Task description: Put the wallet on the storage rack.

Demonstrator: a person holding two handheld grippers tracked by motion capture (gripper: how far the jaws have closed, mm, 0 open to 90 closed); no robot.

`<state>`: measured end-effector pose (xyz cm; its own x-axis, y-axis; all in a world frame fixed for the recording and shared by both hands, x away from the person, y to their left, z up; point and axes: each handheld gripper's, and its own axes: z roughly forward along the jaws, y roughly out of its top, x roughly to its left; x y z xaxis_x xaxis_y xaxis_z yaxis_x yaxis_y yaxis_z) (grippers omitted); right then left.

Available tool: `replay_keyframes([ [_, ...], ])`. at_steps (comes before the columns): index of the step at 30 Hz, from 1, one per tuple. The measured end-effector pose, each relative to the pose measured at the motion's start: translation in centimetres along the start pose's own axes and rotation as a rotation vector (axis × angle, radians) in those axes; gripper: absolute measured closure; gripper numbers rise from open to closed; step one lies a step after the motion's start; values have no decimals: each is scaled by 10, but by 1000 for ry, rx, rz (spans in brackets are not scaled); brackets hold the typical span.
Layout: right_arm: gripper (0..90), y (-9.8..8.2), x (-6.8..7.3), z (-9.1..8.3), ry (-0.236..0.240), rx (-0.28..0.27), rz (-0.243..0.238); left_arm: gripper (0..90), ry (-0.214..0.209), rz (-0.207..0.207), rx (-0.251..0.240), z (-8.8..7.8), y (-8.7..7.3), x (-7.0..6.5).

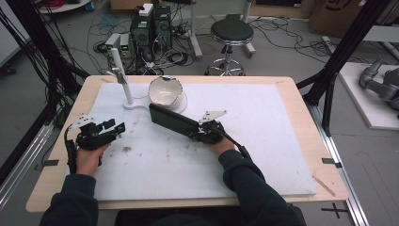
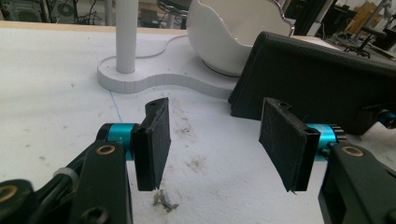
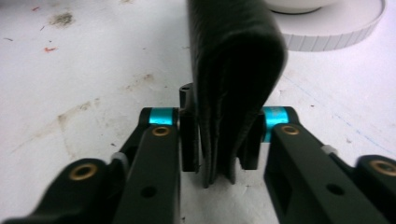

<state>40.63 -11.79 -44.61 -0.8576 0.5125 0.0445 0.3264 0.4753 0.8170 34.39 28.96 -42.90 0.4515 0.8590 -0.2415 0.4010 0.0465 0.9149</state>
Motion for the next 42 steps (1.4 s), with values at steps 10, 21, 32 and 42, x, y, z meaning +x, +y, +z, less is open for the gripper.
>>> replay_keyframes([
  [10, 773, 23, 6, -36, -5, -92, -26, 438, 0, -4, -5, 0, 0, 0],
  [21, 777, 29, -6, -64, -21, -161, 36, 446, -2, -1, -3, 0, 0, 0],
  [32, 775, 58, -10, -82, 6, -180, 31, 453, -1, 1, -12, 0, 0, 0],
  [42, 775, 85, -20, -90, -35, -197, 24, 455, -4, 3, -12, 0, 0, 0],
])
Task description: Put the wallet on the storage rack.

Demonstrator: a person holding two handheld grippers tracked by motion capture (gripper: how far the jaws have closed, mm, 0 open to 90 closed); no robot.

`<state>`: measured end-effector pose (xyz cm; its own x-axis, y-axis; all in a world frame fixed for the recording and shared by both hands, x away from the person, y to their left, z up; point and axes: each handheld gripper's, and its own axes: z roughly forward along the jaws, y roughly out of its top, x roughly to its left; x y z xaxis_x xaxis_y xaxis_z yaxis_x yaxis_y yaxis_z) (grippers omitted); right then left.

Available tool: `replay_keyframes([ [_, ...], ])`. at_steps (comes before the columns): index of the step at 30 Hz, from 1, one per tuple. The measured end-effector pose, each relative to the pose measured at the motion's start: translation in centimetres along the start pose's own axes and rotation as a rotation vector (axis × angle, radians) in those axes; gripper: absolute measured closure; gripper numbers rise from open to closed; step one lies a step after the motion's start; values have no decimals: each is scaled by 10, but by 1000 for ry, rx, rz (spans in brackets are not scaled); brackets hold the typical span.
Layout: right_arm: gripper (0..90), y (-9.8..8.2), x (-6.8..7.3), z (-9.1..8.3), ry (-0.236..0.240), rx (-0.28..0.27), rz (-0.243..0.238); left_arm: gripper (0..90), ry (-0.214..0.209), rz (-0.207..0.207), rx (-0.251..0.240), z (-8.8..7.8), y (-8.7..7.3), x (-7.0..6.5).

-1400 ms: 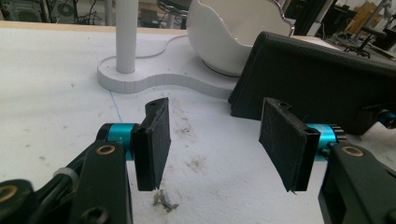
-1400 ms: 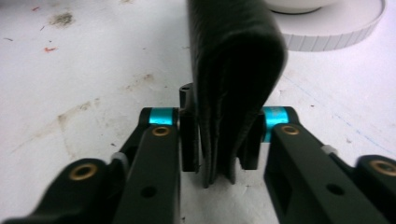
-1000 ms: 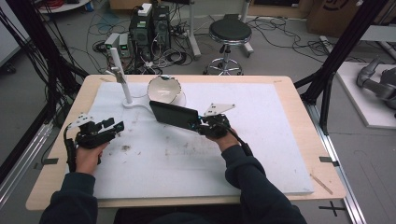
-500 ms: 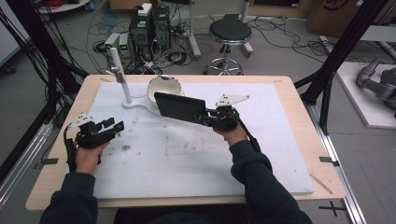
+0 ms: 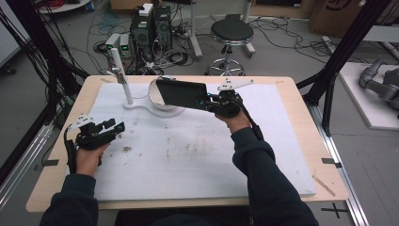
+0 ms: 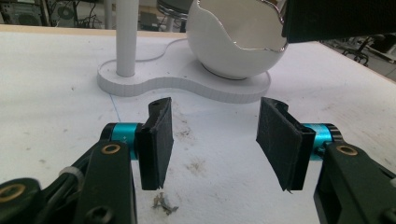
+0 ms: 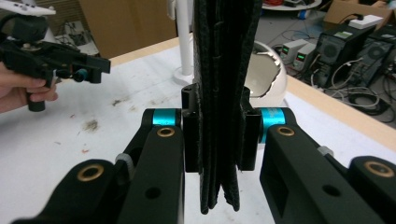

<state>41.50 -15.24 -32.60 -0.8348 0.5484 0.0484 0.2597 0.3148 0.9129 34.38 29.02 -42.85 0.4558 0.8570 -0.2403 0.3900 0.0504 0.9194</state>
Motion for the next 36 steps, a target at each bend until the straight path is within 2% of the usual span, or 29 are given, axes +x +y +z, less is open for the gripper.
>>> replay_keyframes([
  [3, 775, 8, -2, 1, -24, 2, -22, 455, 0, 0, 0, 0, 0, 0],
  [6, 775, 18, -5, 7, -50, 32, -44, 455, -1, -2, -2, 0, 0, 0],
  [11, 774, 32, -11, 22, -76, 84, -51, 456, -1, -6, -8, -1, 0, 0],
  [17, 775, 47, -13, 34, -105, 128, -99, 442, 2, -2, -17, -3, 1, 0],
  [21, 774, 52, -15, 40, -108, 151, -116, 388, 6, 4, -26, -3, 2, -1],
  [26, 774, 62, -15, 47, -125, 196, -167, 213, 35, 34, -72, -7, 5, -3],
  [30, 773, 69, -14, 52, -121, 229, -205, 211, 31, 31, -72, -7, 5, -2],
  [36, 773, 79, -9, 63, -146, 285, -265, 217, 26, 22, -65, -7, 5, -1],
])
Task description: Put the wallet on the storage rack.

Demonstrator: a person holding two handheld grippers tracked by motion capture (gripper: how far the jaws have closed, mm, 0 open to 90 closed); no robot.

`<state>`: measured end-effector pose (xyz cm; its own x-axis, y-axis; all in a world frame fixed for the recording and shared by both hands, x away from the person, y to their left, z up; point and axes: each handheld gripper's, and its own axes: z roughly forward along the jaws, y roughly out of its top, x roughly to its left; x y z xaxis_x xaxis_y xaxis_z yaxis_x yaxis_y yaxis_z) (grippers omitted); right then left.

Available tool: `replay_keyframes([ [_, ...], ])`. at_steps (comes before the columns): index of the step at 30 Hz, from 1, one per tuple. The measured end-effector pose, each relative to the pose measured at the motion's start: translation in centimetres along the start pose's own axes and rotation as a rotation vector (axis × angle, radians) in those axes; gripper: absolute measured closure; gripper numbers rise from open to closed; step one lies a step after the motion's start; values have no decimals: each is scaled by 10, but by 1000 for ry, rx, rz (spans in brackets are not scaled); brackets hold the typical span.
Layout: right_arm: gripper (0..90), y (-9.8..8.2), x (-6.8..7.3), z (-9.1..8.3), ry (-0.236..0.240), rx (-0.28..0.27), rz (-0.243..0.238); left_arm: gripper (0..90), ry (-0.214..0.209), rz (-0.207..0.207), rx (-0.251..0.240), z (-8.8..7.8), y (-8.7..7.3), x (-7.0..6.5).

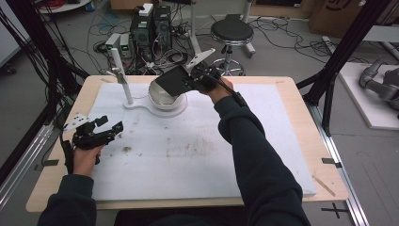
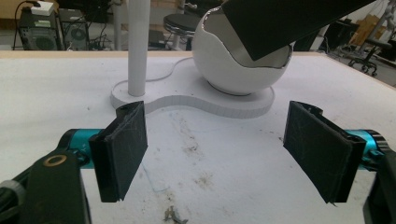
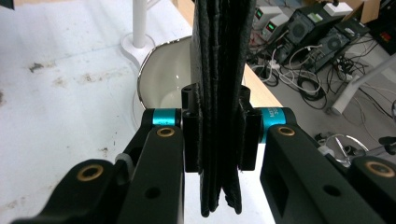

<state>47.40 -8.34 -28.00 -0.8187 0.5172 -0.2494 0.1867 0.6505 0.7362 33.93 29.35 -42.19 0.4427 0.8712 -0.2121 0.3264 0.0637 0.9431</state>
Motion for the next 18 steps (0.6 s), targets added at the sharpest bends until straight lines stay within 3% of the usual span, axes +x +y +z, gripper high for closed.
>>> replay_keyframes([
  [11, 767, 19, 14, 23, -51, 81, -102, 228, -10, -15, 0, 0, 0, 1],
  [16, 763, 21, 16, 40, -42, 97, -90, 233, -11, -17, 0, 0, 0, 2],
  [18, 760, 22, 16, 44, -33, 78, -78, 233, -11, -19, 0, 0, 0, 2],
])
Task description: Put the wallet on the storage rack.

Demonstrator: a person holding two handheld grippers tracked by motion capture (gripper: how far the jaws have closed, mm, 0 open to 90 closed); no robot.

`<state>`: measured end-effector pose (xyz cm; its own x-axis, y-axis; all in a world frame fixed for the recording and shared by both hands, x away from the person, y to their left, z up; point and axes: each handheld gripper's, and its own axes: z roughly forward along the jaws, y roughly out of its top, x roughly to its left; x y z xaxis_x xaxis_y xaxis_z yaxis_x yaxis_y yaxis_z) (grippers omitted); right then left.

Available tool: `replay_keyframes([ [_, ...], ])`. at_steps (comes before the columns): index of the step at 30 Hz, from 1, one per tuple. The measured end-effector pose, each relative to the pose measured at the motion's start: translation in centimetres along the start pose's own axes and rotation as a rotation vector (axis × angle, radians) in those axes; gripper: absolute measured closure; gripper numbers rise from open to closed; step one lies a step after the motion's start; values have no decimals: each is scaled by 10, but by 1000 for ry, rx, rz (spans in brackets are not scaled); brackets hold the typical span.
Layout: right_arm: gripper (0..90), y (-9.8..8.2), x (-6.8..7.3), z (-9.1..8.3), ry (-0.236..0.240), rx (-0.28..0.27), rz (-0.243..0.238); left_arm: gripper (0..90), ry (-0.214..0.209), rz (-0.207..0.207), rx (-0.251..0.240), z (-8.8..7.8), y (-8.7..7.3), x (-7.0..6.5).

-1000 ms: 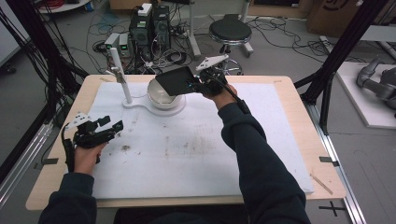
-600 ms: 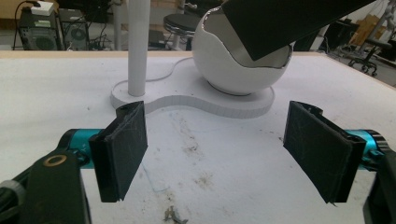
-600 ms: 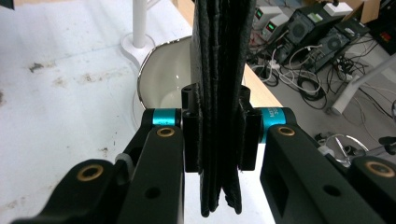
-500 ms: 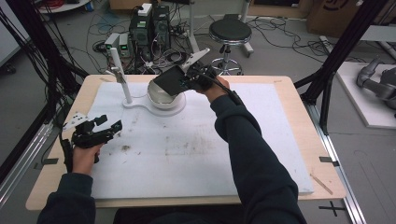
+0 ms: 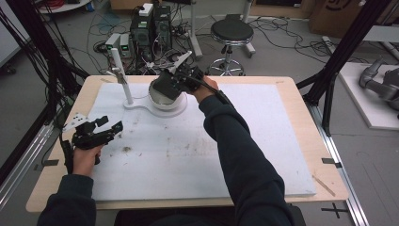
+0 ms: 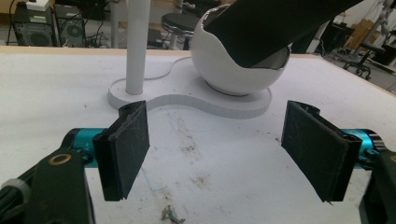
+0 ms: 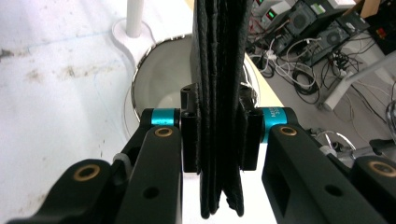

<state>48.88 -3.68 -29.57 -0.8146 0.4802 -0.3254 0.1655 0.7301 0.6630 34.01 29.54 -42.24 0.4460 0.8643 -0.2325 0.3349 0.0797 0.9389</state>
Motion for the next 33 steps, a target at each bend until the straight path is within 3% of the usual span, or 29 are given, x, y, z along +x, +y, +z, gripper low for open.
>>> replay_keyframes([
  [2, 751, 1, -1, 1, 5, -12, 5, 234, -1, 0, 3, 0, 0, 0],
  [6, 735, -5, -4, 4, 59, -67, 89, 235, -1, -3, 0, 1, 0, 0],
  [9, 711, -12, -5, 4, 86, -101, 121, 235, -2, -3, 1, 0, 0, 0],
  [18, 637, -30, -3, 6, 56, -152, 136, 237, -3, 0, 9, 1, 0, 0],
  [22, 561, -34, -6, 7, 65, -156, 172, 237, -2, -3, 7, 0, -1, 0],
  [33, 445, -45, -13, 8, 56, -144, 194, 239, -4, -6, 7, 0, -1, 0],
])
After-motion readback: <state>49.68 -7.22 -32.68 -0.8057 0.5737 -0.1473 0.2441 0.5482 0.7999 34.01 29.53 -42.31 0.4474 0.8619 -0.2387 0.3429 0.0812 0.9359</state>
